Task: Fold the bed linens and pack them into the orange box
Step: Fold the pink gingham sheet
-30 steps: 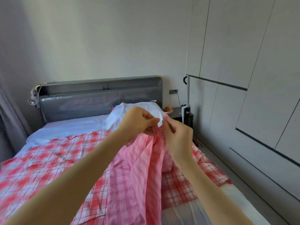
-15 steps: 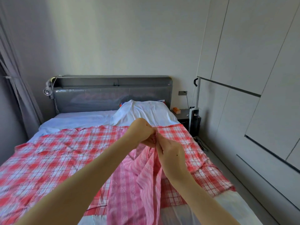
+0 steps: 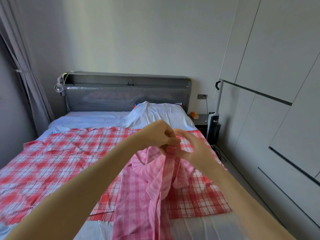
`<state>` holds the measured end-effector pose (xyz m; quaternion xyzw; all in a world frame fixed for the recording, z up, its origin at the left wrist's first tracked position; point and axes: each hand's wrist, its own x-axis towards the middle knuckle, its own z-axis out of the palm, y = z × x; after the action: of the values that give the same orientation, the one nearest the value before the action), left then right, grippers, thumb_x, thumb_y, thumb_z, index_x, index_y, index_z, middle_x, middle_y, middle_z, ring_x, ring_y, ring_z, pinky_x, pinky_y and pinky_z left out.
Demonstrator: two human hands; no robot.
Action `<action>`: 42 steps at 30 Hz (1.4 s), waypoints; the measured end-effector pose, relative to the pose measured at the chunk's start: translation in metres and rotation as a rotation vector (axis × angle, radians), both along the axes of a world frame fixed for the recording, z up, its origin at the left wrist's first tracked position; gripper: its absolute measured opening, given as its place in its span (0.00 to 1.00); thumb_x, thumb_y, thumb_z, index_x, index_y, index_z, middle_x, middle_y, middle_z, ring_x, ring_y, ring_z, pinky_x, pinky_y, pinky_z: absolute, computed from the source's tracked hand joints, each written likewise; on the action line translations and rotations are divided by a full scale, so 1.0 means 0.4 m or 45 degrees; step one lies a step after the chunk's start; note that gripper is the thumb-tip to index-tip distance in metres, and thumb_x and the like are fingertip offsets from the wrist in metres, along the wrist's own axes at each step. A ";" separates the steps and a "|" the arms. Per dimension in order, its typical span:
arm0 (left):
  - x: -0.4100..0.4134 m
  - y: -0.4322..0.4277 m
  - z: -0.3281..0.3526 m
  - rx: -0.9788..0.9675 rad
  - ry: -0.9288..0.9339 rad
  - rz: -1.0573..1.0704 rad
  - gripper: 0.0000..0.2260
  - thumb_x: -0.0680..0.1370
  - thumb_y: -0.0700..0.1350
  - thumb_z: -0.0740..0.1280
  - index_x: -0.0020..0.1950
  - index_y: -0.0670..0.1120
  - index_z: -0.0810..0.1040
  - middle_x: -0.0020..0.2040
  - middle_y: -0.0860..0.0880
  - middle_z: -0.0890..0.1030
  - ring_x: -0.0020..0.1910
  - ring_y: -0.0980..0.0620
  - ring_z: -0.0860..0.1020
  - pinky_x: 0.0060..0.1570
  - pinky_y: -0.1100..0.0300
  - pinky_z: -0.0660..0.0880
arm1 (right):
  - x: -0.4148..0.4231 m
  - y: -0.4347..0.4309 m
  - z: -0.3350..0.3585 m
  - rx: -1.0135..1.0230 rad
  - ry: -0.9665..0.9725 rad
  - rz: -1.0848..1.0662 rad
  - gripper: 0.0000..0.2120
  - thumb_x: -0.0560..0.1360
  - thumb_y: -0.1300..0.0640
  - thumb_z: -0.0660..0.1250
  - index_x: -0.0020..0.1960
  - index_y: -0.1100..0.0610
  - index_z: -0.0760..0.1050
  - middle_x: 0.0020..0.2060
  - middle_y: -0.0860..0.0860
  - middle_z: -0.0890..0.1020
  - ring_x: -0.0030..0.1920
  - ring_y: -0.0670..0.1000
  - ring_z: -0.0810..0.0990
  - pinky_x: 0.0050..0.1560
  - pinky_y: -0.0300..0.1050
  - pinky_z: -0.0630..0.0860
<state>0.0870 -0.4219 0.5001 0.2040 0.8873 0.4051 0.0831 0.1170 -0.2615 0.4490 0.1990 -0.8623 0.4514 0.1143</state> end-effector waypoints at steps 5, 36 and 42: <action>-0.016 0.001 0.060 0.008 0.170 -0.012 0.09 0.73 0.47 0.72 0.41 0.40 0.82 0.31 0.50 0.81 0.27 0.57 0.79 0.31 0.70 0.74 | -0.055 0.033 0.085 -0.110 -0.272 0.227 0.09 0.74 0.63 0.69 0.54 0.63 0.80 0.49 0.57 0.84 0.52 0.53 0.82 0.59 0.49 0.77; -0.054 0.150 -0.323 0.329 1.339 0.485 0.07 0.74 0.34 0.60 0.50 0.42 0.68 0.33 0.45 0.76 0.28 0.49 0.73 0.27 0.61 0.69 | -0.155 0.059 0.244 -0.852 0.063 0.030 0.06 0.77 0.67 0.63 0.43 0.62 0.76 0.28 0.45 0.79 0.31 0.42 0.78 0.35 0.34 0.75; -0.053 0.166 -0.336 0.365 1.449 0.343 0.07 0.76 0.38 0.62 0.46 0.37 0.78 0.35 0.46 0.77 0.30 0.50 0.74 0.28 0.58 0.73 | -0.144 0.069 0.262 -0.838 0.105 0.002 0.06 0.77 0.66 0.63 0.42 0.60 0.76 0.29 0.47 0.79 0.32 0.42 0.77 0.37 0.34 0.75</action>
<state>0.0658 -0.3555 0.3658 0.2838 0.7470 0.3549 -0.4853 0.0594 -0.2340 0.5537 0.1702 -0.6648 0.6974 0.2069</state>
